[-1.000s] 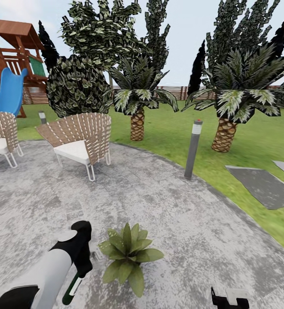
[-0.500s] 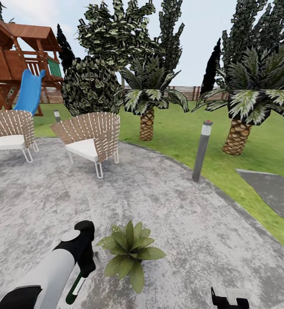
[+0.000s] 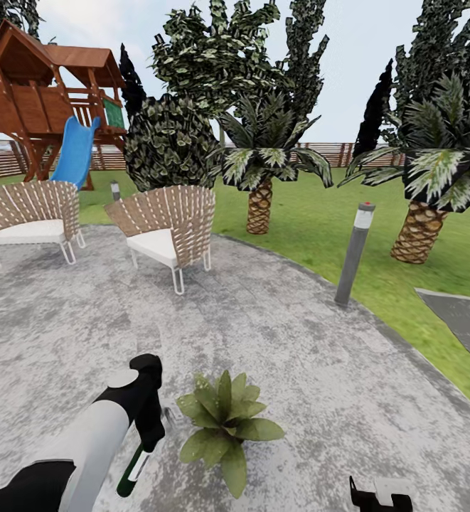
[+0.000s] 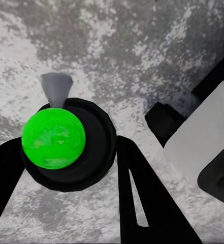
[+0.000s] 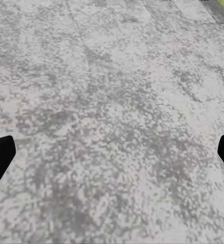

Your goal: Pick up the pesticide atomizer in the garden and spray insectifuge to fully cover both potted plants in the garden.

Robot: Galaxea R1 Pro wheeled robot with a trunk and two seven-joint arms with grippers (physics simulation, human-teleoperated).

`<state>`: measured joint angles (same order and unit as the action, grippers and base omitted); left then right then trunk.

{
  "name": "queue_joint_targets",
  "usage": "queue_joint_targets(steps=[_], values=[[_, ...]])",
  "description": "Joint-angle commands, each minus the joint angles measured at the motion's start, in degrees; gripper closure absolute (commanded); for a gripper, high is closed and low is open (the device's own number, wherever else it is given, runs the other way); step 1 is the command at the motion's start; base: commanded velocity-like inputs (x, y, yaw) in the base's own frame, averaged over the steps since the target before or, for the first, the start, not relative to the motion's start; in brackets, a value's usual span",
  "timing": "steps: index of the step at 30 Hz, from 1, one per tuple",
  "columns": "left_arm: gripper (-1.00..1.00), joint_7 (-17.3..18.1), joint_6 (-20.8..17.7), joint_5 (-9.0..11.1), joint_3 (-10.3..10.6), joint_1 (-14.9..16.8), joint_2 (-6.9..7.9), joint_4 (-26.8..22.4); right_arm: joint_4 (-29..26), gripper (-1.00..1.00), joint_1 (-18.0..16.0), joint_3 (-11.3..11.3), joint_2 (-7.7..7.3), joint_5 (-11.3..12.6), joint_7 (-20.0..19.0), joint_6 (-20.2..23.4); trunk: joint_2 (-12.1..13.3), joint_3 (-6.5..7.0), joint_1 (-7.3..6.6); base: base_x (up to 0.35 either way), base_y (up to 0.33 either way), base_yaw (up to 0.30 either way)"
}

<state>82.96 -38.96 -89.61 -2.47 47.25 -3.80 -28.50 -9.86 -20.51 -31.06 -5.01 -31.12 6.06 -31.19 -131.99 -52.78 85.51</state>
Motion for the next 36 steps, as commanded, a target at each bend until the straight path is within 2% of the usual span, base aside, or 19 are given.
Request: queue_joint_targets(steps=[1, 5, 18, 25, 36], values=[[1.00, 0.7, -0.6, -0.6, 0.5, -0.1, 0.02, -0.1, 0.1, -1.00, -0.1, -0.2, 0.00, -0.6, 0.4, -0.2, 0.0, -0.06, 0.01, 0.235, -0.162, 0.003], [1.00, 0.9, -0.6, -0.6, 2.2, -0.2, 0.58, -0.1, 0.1, -1.00, -0.1, -0.2, 0.00, -0.6, 0.4, -0.2, 0.0, -0.06, 0.01, 0.207, -0.139, 0.006], [1.00, 0.7, -0.6, -0.6, 2.4, -0.2, 0.73, -0.1, 0.1, -1.00, -0.1, -0.2, 0.00, -0.6, 0.4, -0.2, 0.0, -0.06, 0.01, 0.016, -0.012, 0.180], [1.00, 0.7, -0.6, -0.6, 2.4, -0.2, 0.71, -0.1, 0.2, -1.00, -0.1, -0.2, 0.00, -0.6, 0.4, -0.2, 0.0, -0.06, 0.01, 0.067, -0.236, 0.029], [1.00, 0.7, -0.6, -0.6, 2.4, -0.2, 0.72, -0.1, 0.2, -1.00, -0.1, -0.2, 0.00, -0.7, 0.4, -0.2, 0.0, -0.06, 0.01, -0.057, -0.238, 0.250]])
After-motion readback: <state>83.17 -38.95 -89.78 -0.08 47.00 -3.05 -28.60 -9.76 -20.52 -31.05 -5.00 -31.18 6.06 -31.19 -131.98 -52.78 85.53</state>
